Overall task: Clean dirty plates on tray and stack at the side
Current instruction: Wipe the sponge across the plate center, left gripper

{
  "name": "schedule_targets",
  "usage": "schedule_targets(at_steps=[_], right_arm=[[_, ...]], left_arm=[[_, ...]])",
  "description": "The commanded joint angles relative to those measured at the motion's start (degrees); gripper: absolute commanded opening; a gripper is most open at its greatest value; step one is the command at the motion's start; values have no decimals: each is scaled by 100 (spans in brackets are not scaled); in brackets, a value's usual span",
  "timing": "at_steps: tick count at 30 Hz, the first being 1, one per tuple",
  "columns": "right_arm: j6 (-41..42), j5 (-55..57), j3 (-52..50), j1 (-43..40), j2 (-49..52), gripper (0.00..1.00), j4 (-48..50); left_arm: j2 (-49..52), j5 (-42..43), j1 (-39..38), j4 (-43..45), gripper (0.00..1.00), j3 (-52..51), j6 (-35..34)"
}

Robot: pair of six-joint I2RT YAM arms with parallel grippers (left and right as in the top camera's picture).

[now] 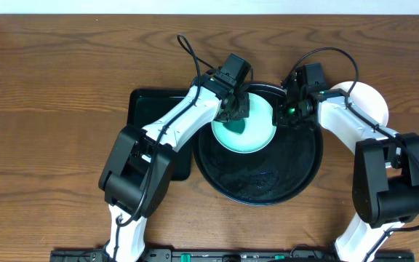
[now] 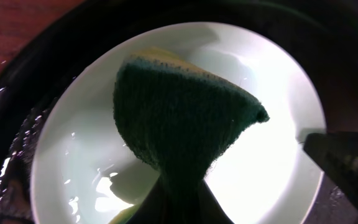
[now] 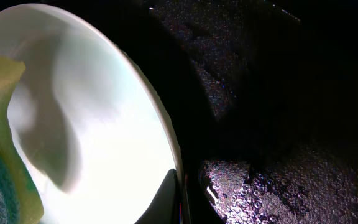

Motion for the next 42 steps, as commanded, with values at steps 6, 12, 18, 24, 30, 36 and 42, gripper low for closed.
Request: schedule_targets(at_steps=[6,12,18,24,30,36,42], right_arm=[[9,-140,-31,94,44,1,28],[9,-140,-31,94,44,1,28],[9,-140,-31,94,44,1,31],[9,-140,-31,131,44,1,48],[9,83,-31,254,44,1,74],[9,415,-31,411,44,1,79],[9,417,-31,518,44,1,127]], left_arm=[[162,-551,9,-186,8,-33,118],[417,-570,9,-177,8,-33,109],[702,-487,-4,-232,8,-35,-55],[723,-275,-68,-267,8,-35,-57],[728,-173,-177,-264,8,-35,-55],[837,-435,-243,-267,8,-35,-55],[892,-245,-243,-286,8,-35,-57]])
